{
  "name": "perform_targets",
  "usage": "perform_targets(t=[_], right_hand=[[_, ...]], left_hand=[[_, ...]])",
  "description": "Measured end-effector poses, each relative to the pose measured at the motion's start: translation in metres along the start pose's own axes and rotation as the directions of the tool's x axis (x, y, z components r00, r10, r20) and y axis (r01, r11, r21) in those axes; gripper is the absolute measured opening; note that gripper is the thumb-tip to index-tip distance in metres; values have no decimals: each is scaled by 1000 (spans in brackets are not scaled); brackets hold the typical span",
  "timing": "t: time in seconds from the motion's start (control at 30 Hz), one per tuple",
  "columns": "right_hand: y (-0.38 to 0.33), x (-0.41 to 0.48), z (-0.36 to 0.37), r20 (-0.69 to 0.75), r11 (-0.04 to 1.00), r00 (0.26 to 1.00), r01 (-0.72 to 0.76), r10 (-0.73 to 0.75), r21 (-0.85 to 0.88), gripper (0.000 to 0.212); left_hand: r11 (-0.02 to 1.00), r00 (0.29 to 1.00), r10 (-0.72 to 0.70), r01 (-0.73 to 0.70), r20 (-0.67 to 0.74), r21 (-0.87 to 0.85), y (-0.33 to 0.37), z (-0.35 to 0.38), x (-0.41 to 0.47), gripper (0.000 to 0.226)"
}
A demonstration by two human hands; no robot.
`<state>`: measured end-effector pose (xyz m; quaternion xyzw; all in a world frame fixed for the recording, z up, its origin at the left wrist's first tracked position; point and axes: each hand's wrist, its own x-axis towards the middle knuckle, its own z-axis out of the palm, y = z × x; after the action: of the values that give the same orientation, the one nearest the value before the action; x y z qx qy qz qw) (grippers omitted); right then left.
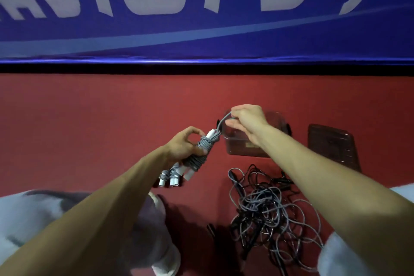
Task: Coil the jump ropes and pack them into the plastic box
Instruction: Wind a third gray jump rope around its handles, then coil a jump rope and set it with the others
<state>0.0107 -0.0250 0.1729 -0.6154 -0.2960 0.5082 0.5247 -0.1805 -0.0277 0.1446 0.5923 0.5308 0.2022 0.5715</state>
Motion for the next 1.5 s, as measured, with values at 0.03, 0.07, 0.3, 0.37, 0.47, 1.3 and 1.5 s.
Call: perform_targets(t=[0.03,0.07,0.3,0.37,0.47,1.3,1.5], right_hand=[[10,8,9,8,999,1000,-8,9,-36,22],[21,15,17,16,998,1000,-12,13,-63,26],[99,66,50,105,963,991,-55,86,-264,25],[123,81,56,134,946,981,-91,139,-311,20],[159,99,60,202,910,956,-118,213,-399,19],[169,95,-75,-29,752,975,-189,220,-632,23],[164,82,-141,-173,724,966,-257,190,-640,29]], left_hand=[[1000,999,-18,18,-46,1,-12,-7,7,42],[999,995,-38,38,-91,-1,-24,-13,14,43],[988,938,-152,140,-311,-62,-109,-49,65,46],[982,912,-189,167,-363,-91,-134,-62,79,44],[974,873,-218,222,-436,-42,-170,-84,100,45],[917,993,-101,114,-56,382,-130,60,109,29],[855,979,-184,116,87,505,-118,109,110,31]])
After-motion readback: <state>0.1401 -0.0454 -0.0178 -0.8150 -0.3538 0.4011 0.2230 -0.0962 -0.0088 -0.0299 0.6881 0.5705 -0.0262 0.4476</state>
